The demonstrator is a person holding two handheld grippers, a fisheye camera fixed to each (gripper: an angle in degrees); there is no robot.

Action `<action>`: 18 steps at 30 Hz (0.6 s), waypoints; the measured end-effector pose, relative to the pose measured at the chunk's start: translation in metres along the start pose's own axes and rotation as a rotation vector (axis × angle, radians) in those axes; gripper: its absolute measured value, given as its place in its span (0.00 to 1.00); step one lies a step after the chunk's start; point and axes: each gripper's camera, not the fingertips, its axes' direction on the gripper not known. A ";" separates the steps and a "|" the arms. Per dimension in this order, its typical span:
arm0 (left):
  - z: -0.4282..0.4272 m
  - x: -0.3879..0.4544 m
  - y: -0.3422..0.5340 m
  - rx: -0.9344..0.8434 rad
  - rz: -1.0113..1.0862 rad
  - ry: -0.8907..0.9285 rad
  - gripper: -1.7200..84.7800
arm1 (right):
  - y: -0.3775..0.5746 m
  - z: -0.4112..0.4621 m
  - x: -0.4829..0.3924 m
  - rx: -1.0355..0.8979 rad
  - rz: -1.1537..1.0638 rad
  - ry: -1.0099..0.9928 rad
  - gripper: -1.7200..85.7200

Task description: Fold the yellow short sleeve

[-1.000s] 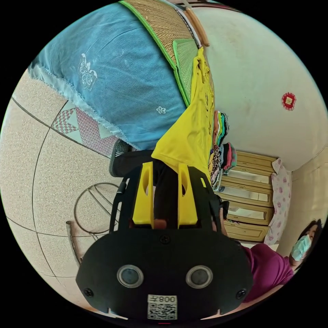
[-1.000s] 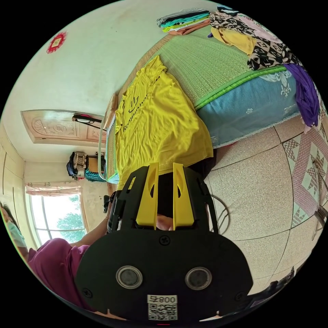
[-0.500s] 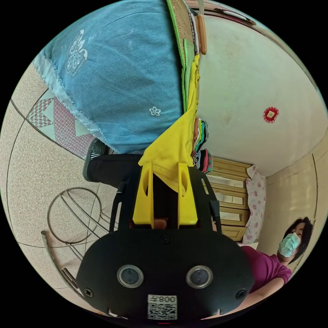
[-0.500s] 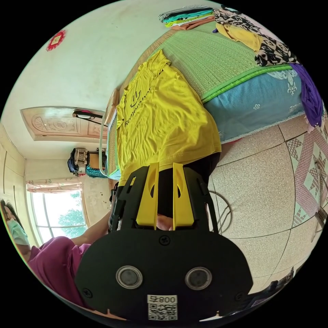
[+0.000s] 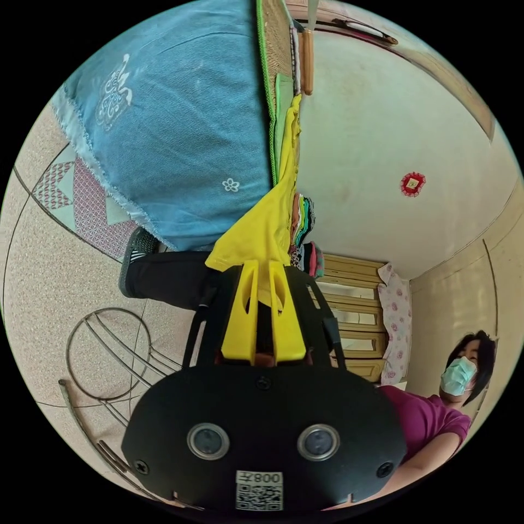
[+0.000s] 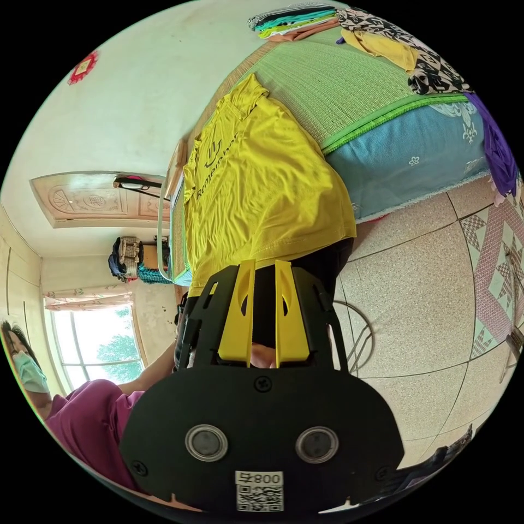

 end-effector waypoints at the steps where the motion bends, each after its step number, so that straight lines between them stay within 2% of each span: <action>1: -0.001 -0.003 -0.001 0.006 -0.005 0.008 0.10 | 0.001 0.001 0.001 -0.001 0.000 0.000 0.10; 6: 0.007 -0.013 -0.009 -0.059 0.010 0.025 0.13 | 0.001 0.004 -0.002 -0.001 -0.015 0.007 0.10; 12: 0.014 -0.014 -0.016 -0.098 0.047 0.012 0.06 | -0.001 0.012 -0.005 -0.011 -0.027 0.013 0.10; 18: 0.006 -0.019 -0.019 -0.078 0.045 0.048 0.04 | -0.003 0.020 -0.005 -0.021 -0.029 0.011 0.10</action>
